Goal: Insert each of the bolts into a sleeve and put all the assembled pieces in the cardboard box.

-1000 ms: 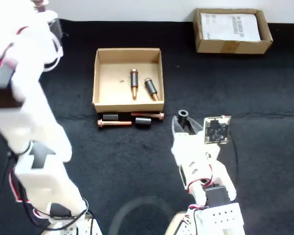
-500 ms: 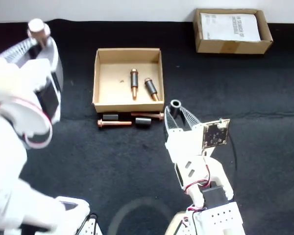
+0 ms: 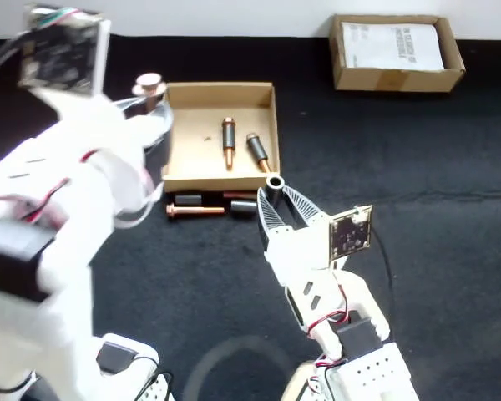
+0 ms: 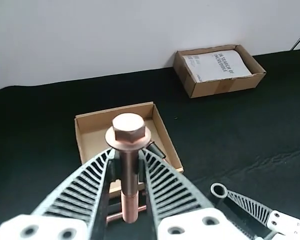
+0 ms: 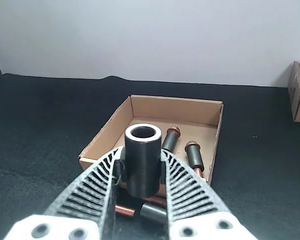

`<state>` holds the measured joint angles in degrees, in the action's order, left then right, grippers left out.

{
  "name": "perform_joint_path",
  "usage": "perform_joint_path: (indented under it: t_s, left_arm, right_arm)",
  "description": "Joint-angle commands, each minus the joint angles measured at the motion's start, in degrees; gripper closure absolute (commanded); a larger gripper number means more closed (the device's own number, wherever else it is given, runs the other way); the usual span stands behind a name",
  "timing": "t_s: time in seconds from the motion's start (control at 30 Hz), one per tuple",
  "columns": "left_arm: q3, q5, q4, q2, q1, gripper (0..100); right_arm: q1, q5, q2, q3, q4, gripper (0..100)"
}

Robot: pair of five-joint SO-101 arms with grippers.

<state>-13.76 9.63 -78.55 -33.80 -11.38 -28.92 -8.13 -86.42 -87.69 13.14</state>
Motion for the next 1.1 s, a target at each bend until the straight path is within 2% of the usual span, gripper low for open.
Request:
perform_joint_path:
  t_s: [0.0, 0.1, 0.23, 0.47, 0.7, 0.9, 1.07]
  left_arm:
    - [8.0, 0.2, 11.8, -0.7, -3.8, 99]
    - [14.9, 0.2, 18.3, -0.7, -8.2, 99]
    - [20.4, 0.2, 22.9, -0.7, -12.4, 99]
    - [28.2, 0.2, 31.7, -0.6, -13.4, 99]
    - [34.9, 0.2, 37.4, -0.3, -13.6, 99]
    - [37.6, 0.4, 39.5, -0.7, -18.1, 99]
    - [37.3, 8.1, 39.4, -0.8, -19.0, 99]
  right_arm:
    - [-0.6, -0.6, -0.7, 0.7, -1.4, 99.1]
    - [-0.4, -0.6, -0.8, -0.6, -1.4, 99.1]
    - [-0.4, -0.6, -0.8, -0.9, -1.5, 99.1]
    - [-0.4, -0.6, -0.8, -0.6, -1.5, 99.1]
    - [-0.4, -0.6, -0.7, -1.1, -1.5, 99.1]
    - [-0.4, -0.6, -0.6, -1.1, -1.5, 99.1]
    - [-0.4, -0.6, -0.6, -1.1, -1.5, 99.1]
